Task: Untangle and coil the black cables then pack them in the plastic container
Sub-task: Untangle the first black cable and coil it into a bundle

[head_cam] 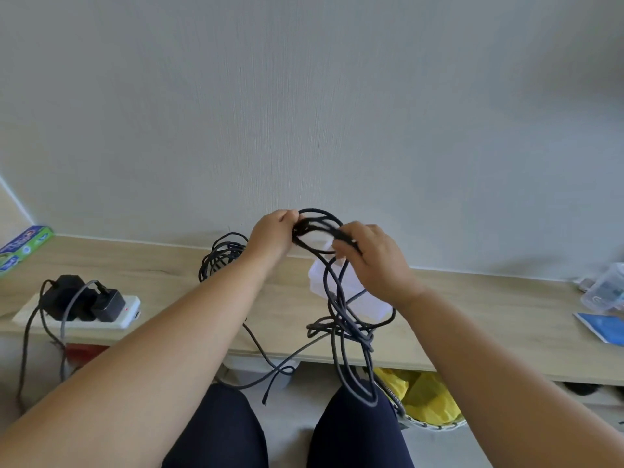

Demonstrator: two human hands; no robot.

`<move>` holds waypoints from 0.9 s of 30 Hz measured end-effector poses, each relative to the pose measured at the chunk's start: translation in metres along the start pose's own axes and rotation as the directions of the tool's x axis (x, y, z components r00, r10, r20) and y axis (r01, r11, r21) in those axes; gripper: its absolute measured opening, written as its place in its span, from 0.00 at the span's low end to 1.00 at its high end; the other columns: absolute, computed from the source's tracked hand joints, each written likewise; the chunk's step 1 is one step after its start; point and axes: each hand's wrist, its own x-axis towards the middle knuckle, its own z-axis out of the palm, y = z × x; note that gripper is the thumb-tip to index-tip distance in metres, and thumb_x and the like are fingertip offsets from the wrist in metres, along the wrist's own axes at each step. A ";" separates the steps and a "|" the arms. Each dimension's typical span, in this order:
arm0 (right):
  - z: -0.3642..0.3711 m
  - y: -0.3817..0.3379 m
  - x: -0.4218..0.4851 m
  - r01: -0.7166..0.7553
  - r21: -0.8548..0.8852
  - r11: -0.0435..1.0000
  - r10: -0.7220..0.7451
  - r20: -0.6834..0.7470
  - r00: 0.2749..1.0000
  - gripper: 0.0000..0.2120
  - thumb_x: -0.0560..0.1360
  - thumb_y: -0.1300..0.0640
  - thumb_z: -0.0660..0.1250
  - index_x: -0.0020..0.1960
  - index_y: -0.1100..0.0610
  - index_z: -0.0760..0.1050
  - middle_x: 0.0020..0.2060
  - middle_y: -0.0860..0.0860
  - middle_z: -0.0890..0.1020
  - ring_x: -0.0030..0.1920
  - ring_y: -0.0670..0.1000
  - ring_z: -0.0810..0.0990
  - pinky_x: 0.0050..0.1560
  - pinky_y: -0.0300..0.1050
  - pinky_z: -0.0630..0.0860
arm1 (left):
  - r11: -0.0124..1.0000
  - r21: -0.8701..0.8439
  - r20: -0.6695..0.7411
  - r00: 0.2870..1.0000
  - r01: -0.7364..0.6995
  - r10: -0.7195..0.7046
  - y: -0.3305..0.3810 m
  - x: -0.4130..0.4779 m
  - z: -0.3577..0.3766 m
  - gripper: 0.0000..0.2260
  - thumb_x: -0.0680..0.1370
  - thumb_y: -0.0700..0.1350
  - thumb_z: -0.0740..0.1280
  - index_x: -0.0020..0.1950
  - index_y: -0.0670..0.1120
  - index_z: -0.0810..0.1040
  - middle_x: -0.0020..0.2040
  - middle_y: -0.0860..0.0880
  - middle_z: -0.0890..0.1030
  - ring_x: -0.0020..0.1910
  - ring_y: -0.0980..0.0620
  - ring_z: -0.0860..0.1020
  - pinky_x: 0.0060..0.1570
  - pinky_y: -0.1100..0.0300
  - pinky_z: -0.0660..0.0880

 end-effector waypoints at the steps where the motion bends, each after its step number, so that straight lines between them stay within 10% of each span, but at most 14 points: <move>1: -0.002 -0.003 0.000 -0.164 0.159 0.974 0.163 0.017 0.986 0.08 0.80 0.58 0.59 0.44 0.57 0.73 0.35 0.48 0.80 0.37 0.46 0.77 0.41 0.38 0.69 | 0.995 -0.096 0.020 0.999 0.037 -0.035 0.001 0.000 0.001 0.13 0.82 0.45 0.55 0.47 0.46 0.78 0.48 0.45 0.81 0.50 0.48 0.79 0.46 0.59 0.75; 5: 0.000 -0.006 0.005 -0.416 0.633 0.653 0.504 0.046 0.862 0.12 0.81 0.59 0.55 0.40 0.56 0.68 0.31 0.46 0.76 0.40 0.45 0.80 0.52 0.42 0.74 | 0.984 -0.152 0.035 0.995 0.093 -0.089 -0.003 0.002 0.001 0.12 0.81 0.45 0.57 0.47 0.47 0.80 0.42 0.50 0.83 0.48 0.48 0.80 0.55 0.53 0.75; 10: -0.002 0.001 0.016 -0.236 0.969 0.074 0.634 0.137 0.761 0.13 0.83 0.60 0.53 0.40 0.58 0.68 0.27 0.49 0.71 0.33 0.51 0.76 0.46 0.46 0.73 | 0.931 -0.299 0.141 0.974 0.210 -0.174 0.001 -0.002 -0.001 0.12 0.83 0.41 0.54 0.47 0.42 0.76 0.35 0.47 0.82 0.34 0.52 0.82 0.35 0.61 0.80; 13: -0.019 0.002 0.027 -0.097 0.993 -0.071 0.614 0.120 0.780 0.14 0.83 0.59 0.52 0.39 0.58 0.66 0.25 0.49 0.69 0.29 0.51 0.73 0.48 0.49 0.76 | 0.890 -0.334 0.082 0.950 0.310 -0.300 -0.004 -0.002 -0.012 0.12 0.83 0.41 0.54 0.45 0.39 0.73 0.35 0.43 0.79 0.29 0.49 0.79 0.33 0.57 0.79; 20: -0.047 0.014 0.044 -0.525 0.793 0.309 0.581 0.280 0.764 0.11 0.82 0.56 0.56 0.43 0.57 0.70 0.26 0.48 0.67 0.26 0.48 0.68 0.33 0.42 0.68 | 0.913 -0.237 -0.035 0.936 0.332 -0.350 -0.012 0.005 -0.040 0.15 0.81 0.44 0.58 0.68 0.43 0.69 0.62 0.42 0.76 0.57 0.45 0.76 0.61 0.51 0.72; 23: -0.047 0.009 0.050 -0.606 0.522 0.600 0.489 0.360 0.795 0.11 0.81 0.55 0.57 0.44 0.58 0.72 0.28 0.49 0.64 0.26 0.47 0.62 0.30 0.39 0.62 | 0.997 -0.028 -0.058 0.996 -0.074 0.072 0.033 -0.004 -0.043 0.21 0.82 0.51 0.57 0.74 0.48 0.62 0.74 0.48 0.64 0.70 0.51 0.63 0.66 0.59 0.58; 27: -0.051 -0.013 0.057 -0.499 0.145 0.854 0.397 0.436 0.808 0.09 0.79 0.55 0.60 0.45 0.55 0.77 0.29 0.48 0.68 0.29 0.47 0.65 0.32 0.38 0.64 | 0.903 0.144 0.353 0.873 -0.405 0.336 0.080 -0.019 -0.038 0.48 0.61 0.75 0.63 0.76 0.58 0.53 0.77 0.54 0.56 0.76 0.55 0.51 0.71 0.53 0.51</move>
